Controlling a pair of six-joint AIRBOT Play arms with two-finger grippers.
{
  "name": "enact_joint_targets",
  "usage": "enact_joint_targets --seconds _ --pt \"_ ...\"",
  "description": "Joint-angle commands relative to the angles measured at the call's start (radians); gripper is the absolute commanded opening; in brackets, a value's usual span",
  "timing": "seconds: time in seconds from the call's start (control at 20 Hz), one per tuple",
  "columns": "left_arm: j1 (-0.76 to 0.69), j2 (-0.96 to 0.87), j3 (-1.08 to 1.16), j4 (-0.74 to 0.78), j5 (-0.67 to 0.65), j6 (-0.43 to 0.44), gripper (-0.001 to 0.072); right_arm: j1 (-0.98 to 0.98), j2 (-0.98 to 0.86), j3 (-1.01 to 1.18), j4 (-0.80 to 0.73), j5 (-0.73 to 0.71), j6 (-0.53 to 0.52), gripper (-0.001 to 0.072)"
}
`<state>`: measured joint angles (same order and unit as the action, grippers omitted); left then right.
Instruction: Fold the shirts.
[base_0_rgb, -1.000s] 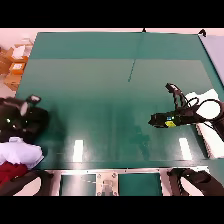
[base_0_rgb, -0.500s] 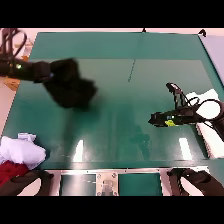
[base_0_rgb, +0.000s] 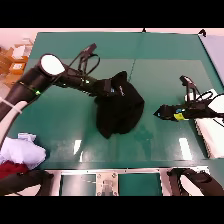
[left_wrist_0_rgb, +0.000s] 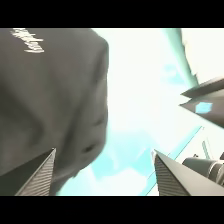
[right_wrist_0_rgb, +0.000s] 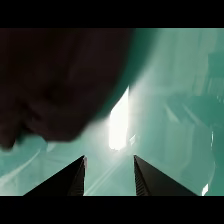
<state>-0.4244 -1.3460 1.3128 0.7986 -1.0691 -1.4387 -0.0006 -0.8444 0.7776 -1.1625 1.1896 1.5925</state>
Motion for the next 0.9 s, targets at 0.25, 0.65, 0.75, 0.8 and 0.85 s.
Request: enact_joint_targets --seconds 0.25,0.65,0.75,0.8,0.85 --pt "0.172 -0.008 -0.159 0.122 -0.333 0.002 0.0677 -0.158 -0.184 0.012 0.094 -0.023 -0.089 0.0359" --pt "-0.05 -0.006 -0.581 -0.023 0.185 0.007 0.0676 -0.156 -0.549 0.164 0.439 -0.15 -0.271 0.036" --pt "-0.108 -0.016 -0.589 -0.053 0.307 0.006 0.0477 -0.157 -0.604 0.195 0.466 -0.154 -0.3 0.0375" --pt "-0.132 -0.026 -0.589 -0.061 0.345 0.006 0.0464 -0.157 -0.628 0.212 0.472 -0.153 -0.3 0.0408" --pt "-0.149 -0.04 -0.589 -0.067 0.362 0.006 0.0464 -0.157 -0.643 0.225 0.472 -0.15 -0.3 0.0411"
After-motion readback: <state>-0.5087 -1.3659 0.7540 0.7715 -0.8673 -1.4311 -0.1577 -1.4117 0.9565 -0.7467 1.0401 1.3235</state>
